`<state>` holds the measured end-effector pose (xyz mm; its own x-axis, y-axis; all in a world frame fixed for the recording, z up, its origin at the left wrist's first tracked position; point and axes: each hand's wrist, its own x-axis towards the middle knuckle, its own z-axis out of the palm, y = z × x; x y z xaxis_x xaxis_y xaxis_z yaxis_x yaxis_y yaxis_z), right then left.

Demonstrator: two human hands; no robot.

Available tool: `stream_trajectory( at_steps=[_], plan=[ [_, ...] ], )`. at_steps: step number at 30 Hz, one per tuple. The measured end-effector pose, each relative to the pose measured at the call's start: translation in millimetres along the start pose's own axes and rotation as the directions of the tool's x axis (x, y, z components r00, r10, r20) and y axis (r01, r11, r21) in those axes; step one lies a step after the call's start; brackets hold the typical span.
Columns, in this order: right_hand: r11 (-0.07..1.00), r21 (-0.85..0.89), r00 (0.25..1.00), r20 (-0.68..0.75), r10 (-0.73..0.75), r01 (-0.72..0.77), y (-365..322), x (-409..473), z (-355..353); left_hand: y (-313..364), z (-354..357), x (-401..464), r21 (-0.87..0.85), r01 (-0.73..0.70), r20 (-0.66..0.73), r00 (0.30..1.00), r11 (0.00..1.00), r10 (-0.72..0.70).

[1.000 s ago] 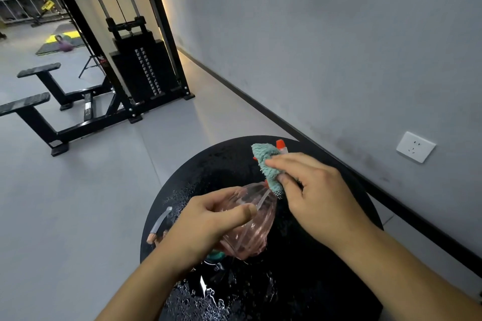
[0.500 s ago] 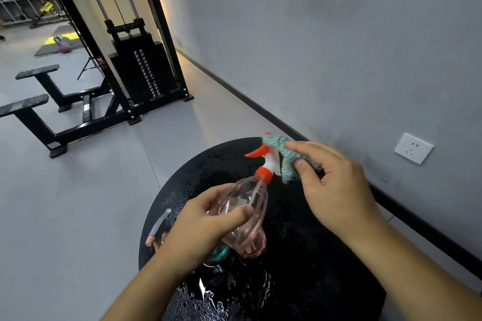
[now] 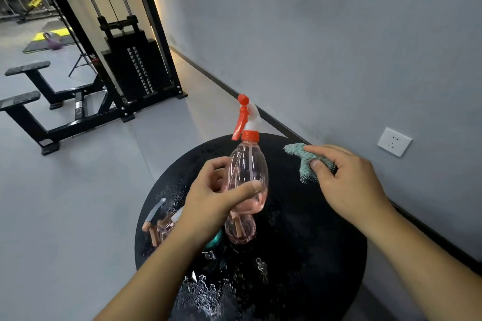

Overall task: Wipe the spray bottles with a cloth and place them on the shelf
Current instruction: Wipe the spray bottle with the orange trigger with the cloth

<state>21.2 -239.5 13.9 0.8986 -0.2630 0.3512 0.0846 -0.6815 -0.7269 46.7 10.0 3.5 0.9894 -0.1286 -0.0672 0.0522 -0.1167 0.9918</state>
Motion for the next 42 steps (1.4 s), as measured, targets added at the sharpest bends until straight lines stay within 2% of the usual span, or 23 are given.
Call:
stream_trajectory(
  at_steps=[6,11,17,26,42],
  plan=[
    [0.995,-0.058,0.995,0.036,0.088,-0.086,30.6,-7.4,-14.3,-16.9,29.4,-1.0,0.210,-0.056,0.054,0.997,0.976,0.046],
    [0.988,-0.075,0.989,0.043,0.139,-0.135,53.2,-14.7,-20.0,-28.9,57.1,-1.2,0.296,-0.082,0.100,0.993,0.952,0.055],
    [0.968,-0.131,0.971,0.079,0.224,-0.212,89.8,-24.1,-11.7,-42.9,86.8,-1.7,0.341,-0.060,0.147,0.989,0.938,0.010],
    [0.937,-0.222,0.935,0.171,0.311,-0.271,139.4,-33.9,23.1,-81.4,109.4,8.9,0.410,-0.001,0.123,0.991,0.912,-0.054],
    [0.855,-0.356,0.856,0.220,0.469,-0.377,192.0,-41.1,59.0,-128.1,99.4,34.0,0.442,0.069,0.083,0.990,0.894,-0.117]
  ],
)
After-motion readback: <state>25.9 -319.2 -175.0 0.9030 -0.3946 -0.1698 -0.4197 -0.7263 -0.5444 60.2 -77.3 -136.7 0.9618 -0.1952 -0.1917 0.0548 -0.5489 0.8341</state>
